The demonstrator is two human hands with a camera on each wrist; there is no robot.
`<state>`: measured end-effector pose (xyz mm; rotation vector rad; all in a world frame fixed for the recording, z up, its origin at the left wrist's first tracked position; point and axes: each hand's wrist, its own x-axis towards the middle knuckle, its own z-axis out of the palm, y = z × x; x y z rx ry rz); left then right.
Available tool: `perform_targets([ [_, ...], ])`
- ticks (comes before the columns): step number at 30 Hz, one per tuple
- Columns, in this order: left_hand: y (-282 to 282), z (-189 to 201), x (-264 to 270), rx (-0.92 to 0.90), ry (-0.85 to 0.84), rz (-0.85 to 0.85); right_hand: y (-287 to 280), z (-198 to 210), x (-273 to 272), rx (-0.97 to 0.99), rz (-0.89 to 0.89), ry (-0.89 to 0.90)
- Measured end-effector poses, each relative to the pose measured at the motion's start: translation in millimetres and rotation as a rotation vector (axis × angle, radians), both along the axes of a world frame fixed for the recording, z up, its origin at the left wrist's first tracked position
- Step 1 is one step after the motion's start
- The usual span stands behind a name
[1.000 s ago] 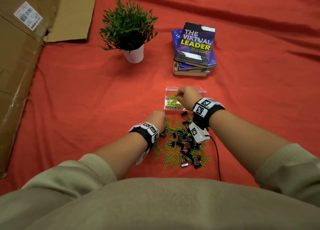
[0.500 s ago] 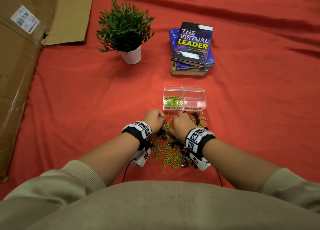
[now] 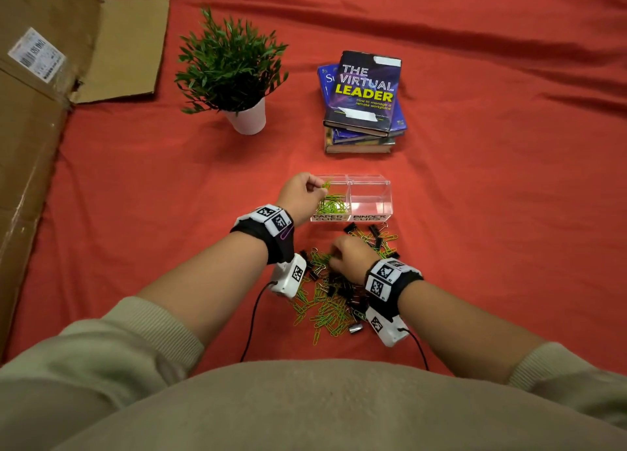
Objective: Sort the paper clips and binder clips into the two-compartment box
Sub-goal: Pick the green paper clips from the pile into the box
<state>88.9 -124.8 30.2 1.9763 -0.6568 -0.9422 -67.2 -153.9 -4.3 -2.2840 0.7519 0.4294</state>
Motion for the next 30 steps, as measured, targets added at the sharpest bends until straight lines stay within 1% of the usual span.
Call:
perform_targets([
  [3,-15.8,-1.9,-2.7,0.012,-0.094,-0.001,-14.9,15.6,-3.1,0.154,-0.156,-0.034],
  [6,-21.5,-10.0,-6.7,0.069,-0.211,-0.060,-33.2,37.6,-3.1,0.318,-0.286,-0.074],
  [9,-19.0,-15.0,-7.9,0.087,-0.293,-0.140,-55.3,53.2,4.2,0.316,-0.366,-0.129],
  [11,-12.9,-12.8,-7.4,0.078,-0.335,-0.150,-66.0,56.9,15.9,0.267,-0.389,-0.157],
  [13,-1.4,-11.1,-7.5,0.073,-0.365,-0.117,-72.3,56.6,30.4,0.141,-0.345,-0.164],
  [16,28.1,-12.6,-12.1,0.090,-0.357,-0.082,-71.2,53.1,50.1,-0.014,-0.258,-0.126],
  [19,63.4,-22.1,-20.7,0.193,-0.325,-0.160,-66.5,47.3,61.0,-0.127,-0.133,-0.048],
  [22,89.1,-36.0,-25.8,0.284,-0.320,-0.287,-54.0,40.7,59.6,-0.253,-0.005,-0.078],
  [24,97.9,-44.2,-28.0,0.326,-0.343,-0.366,-36.2,33.6,52.1,-0.266,0.074,-0.120],
  [25,99.7,-47.5,-29.0,0.350,-0.356,-0.401,-26.2,27.5,46.9,-0.237,0.118,-0.114],
  [27,101.4,-51.8,-30.9,0.384,-0.387,-0.459,-6.2,15.0,35.3,-0.163,0.166,-0.019],
  [29,101.0,-54.3,-31.7,0.386,-0.420,-0.472,6.7,3.7,25.6,-0.153,0.165,0.064],
  [30,100.7,-55.1,-31.6,0.377,-0.432,-0.465,11.1,-1.2,21.4,-0.161,0.149,0.069],
])
